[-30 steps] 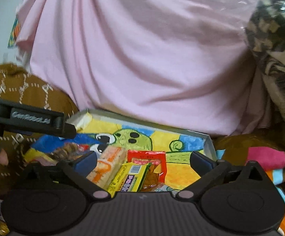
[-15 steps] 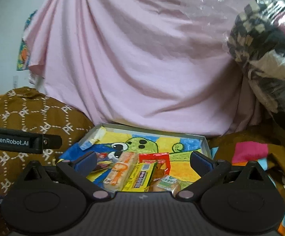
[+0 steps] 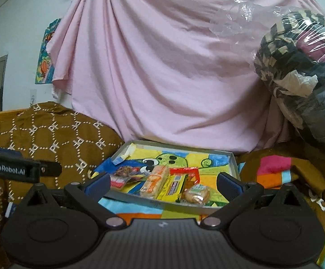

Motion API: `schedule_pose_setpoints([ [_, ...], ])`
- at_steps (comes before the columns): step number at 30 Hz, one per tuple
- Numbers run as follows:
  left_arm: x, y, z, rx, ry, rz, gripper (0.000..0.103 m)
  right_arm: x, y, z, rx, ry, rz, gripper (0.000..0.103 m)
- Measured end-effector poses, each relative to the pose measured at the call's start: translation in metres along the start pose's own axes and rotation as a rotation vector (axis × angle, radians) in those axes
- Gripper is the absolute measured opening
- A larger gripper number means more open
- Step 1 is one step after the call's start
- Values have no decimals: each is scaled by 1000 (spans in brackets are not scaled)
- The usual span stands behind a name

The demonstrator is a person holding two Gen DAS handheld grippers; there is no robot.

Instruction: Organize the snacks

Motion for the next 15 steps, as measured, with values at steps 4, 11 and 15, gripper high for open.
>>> schedule_pose_setpoints([
  [4, -6, 21, -7, -42, -30, -24, 102, -7, 14, -10, -13, -7, -22, 103],
  [11, -14, 44, -16, -84, -80, -42, 102, -13, 38, -19, -74, -37, -19, 103],
  [15, -15, 56, -18, -112, -95, -37, 102, -14, 52, -22, -118, -46, -8, 103],
])
Point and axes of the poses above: each gripper's, at about its wrist camera, not at the fingertips, and z roughly the way its jaws point, x to its right, y to its underside, the point moved 3 cm from there along z, roughly the way its jaws point, and after that the axes turned 9 degrees about -x, right-handed, at the moved point
